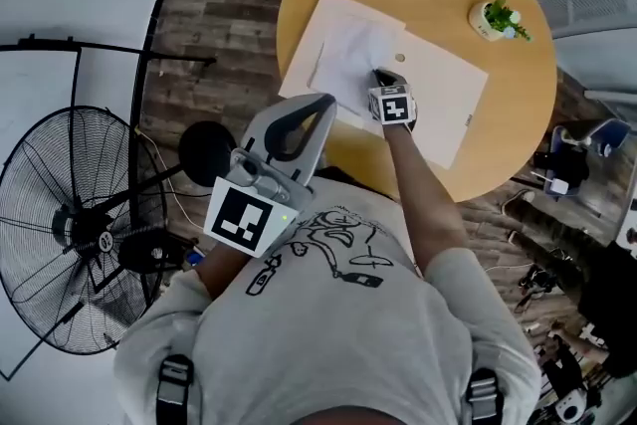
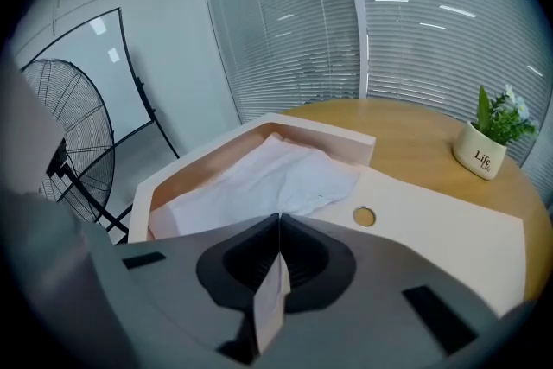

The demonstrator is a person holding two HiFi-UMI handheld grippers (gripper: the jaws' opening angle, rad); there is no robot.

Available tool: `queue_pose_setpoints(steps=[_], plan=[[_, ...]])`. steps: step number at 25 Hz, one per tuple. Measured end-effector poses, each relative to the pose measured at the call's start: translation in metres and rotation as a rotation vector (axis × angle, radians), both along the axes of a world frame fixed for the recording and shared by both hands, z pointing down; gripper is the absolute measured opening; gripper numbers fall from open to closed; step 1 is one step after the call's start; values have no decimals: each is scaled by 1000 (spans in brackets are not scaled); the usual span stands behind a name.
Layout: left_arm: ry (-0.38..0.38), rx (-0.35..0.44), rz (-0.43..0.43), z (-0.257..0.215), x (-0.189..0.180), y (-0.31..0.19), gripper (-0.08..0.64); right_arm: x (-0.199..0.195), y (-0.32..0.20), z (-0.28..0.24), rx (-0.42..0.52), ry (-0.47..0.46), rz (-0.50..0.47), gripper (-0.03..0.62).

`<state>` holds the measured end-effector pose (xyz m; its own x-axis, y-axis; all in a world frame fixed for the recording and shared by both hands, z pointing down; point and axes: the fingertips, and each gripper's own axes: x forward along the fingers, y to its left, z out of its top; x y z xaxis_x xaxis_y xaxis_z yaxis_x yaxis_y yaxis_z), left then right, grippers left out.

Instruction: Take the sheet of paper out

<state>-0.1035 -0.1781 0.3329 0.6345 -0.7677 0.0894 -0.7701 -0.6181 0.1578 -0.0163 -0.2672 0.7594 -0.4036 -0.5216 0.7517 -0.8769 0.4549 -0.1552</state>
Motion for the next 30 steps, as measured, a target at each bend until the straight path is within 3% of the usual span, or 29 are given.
queue_pose_setpoints(steps=[30], plan=[[15, 45, 53, -18, 44, 29, 21, 60, 40, -80, 147, -135, 70, 9]])
